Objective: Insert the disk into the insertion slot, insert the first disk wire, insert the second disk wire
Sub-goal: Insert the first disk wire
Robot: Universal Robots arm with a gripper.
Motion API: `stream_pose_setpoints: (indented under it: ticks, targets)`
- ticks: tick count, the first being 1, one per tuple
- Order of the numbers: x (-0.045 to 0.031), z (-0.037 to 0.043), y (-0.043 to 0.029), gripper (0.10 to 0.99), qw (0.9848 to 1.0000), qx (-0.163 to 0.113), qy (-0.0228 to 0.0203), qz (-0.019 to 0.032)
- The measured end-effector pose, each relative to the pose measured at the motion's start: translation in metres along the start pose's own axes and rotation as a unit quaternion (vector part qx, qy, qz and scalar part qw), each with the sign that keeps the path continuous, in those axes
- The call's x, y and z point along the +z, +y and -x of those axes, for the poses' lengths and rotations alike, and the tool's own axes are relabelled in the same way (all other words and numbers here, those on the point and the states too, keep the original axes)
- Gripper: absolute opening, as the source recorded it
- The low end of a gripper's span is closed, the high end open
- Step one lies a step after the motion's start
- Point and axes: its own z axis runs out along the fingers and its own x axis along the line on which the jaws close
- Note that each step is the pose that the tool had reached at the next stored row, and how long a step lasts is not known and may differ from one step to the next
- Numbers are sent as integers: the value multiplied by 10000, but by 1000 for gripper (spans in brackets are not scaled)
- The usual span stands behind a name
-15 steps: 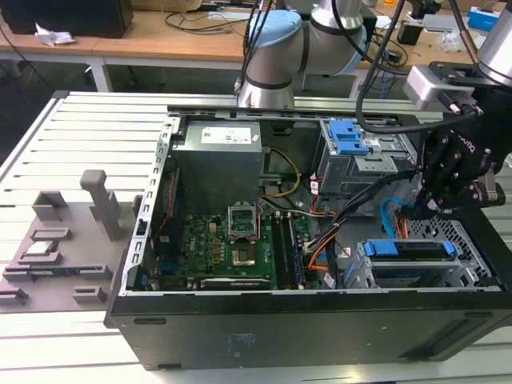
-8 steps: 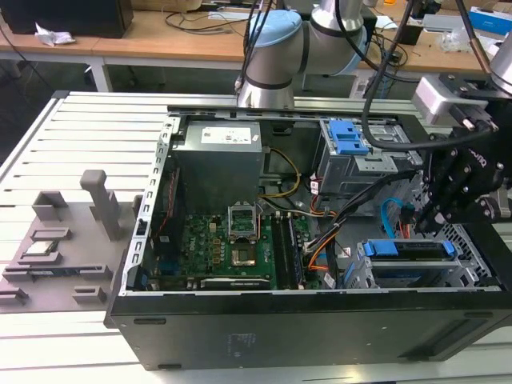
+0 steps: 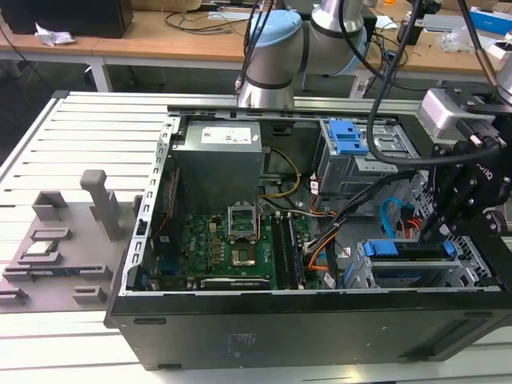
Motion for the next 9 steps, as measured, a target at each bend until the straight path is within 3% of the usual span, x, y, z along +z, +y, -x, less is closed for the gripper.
stream_pose_setpoints:
  ticks: [9]
  targets:
    - [43,-2,-19,169,10000,0,4,0]
